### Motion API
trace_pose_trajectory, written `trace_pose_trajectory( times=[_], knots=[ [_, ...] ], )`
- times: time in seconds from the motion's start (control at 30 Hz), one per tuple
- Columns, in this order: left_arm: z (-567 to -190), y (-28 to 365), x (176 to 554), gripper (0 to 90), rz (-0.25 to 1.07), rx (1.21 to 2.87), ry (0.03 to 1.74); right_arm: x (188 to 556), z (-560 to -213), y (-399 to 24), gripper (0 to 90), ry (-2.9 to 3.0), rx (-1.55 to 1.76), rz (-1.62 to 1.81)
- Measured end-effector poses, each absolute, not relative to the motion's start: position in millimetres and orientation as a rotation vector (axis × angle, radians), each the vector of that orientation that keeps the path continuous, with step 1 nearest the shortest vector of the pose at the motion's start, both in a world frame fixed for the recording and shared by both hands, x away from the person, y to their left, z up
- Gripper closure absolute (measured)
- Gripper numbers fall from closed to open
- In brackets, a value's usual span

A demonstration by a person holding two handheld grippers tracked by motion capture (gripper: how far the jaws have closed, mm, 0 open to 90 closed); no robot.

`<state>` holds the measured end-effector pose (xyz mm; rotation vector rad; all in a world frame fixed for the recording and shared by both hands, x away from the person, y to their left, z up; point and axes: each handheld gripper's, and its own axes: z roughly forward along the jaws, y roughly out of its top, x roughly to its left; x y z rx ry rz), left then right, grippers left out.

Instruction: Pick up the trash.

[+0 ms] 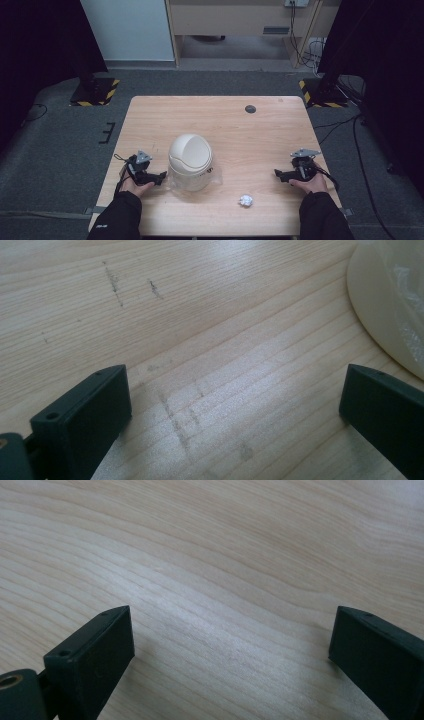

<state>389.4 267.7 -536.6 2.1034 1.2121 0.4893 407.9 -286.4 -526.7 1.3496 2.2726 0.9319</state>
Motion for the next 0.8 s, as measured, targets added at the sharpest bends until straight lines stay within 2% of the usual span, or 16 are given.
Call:
trace_pose_trajectory(
  times=[0.8],
  knots=[
    [-537,267,388,0.0,0.495,2.095,1.231,401,-461,-283,6.5,2.066,1.263,1.268]
  ],
)
